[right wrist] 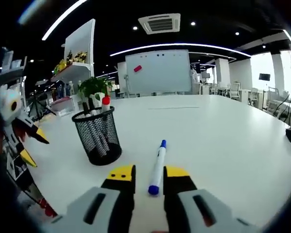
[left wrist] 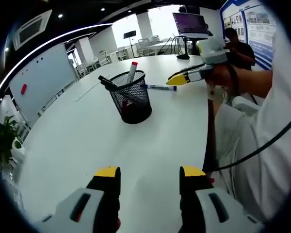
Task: Pick up the whiteboard markers from the pen holder and place them facing the whiteboard neatly
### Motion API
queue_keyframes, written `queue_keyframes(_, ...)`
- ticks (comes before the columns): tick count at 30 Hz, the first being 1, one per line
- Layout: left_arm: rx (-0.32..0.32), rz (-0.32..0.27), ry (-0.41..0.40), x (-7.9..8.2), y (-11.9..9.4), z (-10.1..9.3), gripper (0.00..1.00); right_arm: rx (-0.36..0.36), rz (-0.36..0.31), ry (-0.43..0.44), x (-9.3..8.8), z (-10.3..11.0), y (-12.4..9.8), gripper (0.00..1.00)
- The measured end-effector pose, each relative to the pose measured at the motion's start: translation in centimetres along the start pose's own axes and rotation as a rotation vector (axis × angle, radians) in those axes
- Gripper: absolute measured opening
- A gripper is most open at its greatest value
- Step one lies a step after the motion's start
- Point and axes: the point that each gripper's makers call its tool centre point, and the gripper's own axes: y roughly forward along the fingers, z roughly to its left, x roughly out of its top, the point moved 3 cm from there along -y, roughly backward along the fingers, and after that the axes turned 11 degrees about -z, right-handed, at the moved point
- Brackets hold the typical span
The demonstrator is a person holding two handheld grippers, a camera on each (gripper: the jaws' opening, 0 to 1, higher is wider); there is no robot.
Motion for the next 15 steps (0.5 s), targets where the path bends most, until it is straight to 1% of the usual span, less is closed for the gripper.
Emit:
queue_keyframes(3, -0.001, 0.0, -0.002, 0.0, 0.0, 0.0, 0.5, 0.065, -0.002, -0.034, 0.2, 0.9, 0.1, 0.22)
queue_keyframes(5, -0.001, 0.0, 0.001, -0.1, 0.0, 0.0, 0.5, 0.111, 0.008, 0.0, 0.2, 1.6, 0.2, 0.22)
queue_keyframes(12, 0.012, -0.011, -0.008, 0.1, -0.2, 0.4, 0.5, 0.164, -0.001, 0.031, 1.0, 1.8, 0.6, 0.22)
queue_keyframes(13, 0.013, -0.008, -0.004, 0.1, -0.2, 0.4, 0.5, 0.171, -0.002, 0.03, 1.2, 1.8, 0.6, 0.22)
queue_keyframes(15, 0.013, -0.008, -0.003, 0.1, -0.2, 0.4, 0.5, 0.192, -0.006, -0.007, 1.6, 1.8, 0.7, 0.21)
